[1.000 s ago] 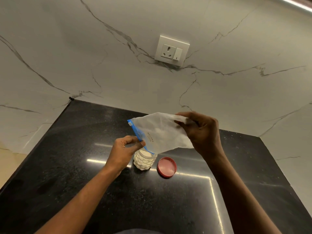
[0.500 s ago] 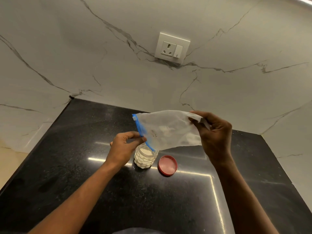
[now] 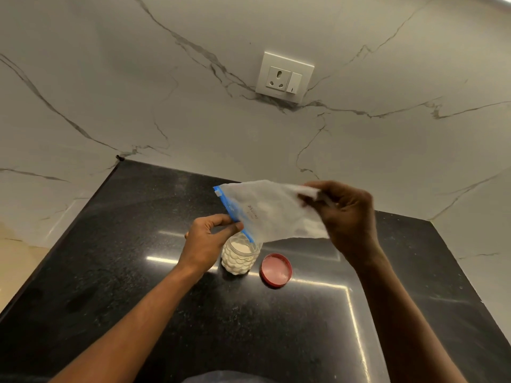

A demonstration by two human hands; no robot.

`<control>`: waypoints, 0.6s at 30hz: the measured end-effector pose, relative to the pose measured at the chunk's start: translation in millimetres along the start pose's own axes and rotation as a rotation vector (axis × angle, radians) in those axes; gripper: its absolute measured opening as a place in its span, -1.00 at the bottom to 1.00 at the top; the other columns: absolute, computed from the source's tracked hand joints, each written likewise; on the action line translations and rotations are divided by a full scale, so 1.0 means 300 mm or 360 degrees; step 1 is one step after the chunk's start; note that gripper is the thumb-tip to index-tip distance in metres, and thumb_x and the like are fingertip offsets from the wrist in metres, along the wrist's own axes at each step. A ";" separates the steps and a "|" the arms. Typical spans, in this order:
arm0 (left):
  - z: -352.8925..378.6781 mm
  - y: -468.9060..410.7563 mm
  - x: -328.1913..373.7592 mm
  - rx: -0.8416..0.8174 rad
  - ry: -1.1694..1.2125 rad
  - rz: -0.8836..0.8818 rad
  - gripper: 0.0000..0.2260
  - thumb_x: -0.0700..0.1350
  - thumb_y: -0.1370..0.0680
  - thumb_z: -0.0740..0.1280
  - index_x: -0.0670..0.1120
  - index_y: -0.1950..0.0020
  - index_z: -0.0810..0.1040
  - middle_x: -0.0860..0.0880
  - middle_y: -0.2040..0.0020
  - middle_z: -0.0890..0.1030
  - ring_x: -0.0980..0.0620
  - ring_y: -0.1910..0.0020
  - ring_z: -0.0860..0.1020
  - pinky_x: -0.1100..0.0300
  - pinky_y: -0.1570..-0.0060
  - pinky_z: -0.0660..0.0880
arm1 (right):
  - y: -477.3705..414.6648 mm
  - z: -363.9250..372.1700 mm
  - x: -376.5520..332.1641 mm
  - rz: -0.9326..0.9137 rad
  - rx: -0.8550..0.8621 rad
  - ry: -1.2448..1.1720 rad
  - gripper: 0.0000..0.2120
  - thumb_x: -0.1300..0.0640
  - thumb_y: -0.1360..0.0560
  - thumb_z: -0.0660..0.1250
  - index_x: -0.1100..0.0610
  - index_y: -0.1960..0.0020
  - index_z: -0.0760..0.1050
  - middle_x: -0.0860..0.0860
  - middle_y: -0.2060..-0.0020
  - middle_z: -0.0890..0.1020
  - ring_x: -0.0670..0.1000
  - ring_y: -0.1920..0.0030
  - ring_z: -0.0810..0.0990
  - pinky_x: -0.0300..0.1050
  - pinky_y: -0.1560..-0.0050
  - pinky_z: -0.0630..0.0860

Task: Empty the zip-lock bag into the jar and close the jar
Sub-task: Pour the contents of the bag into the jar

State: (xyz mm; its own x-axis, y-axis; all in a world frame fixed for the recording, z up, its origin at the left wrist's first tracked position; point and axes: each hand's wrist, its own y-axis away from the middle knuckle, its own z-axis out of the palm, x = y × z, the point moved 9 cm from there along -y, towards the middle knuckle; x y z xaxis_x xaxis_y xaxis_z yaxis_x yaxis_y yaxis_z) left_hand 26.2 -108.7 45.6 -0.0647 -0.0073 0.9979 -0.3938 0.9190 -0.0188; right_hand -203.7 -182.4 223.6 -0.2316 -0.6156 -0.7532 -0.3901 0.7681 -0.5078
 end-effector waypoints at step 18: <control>0.126 -0.079 0.317 -0.0190 -0.0085 0.0328 -0.89 0.00 -0.71 0.32 0.07 -0.19 0.61 -0.07 -0.35 0.62 -0.06 -0.31 0.60 -0.16 -0.30 0.58 | 0.186 -0.139 0.326 0.1023 0.0531 -0.0819 -0.90 0.25 -0.57 0.41 0.08 0.00 0.66 0.03 0.09 0.75 0.07 0.08 0.71 -0.07 0.22 0.67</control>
State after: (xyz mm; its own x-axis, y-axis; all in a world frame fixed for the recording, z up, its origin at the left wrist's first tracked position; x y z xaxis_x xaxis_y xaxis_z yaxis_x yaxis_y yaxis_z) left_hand -5.3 -146.2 138.7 -0.1822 0.1670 0.9690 -0.2562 0.9434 -0.2108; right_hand -285.1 -207.0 138.9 0.1439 0.0462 -0.9885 -0.0238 0.9988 0.0433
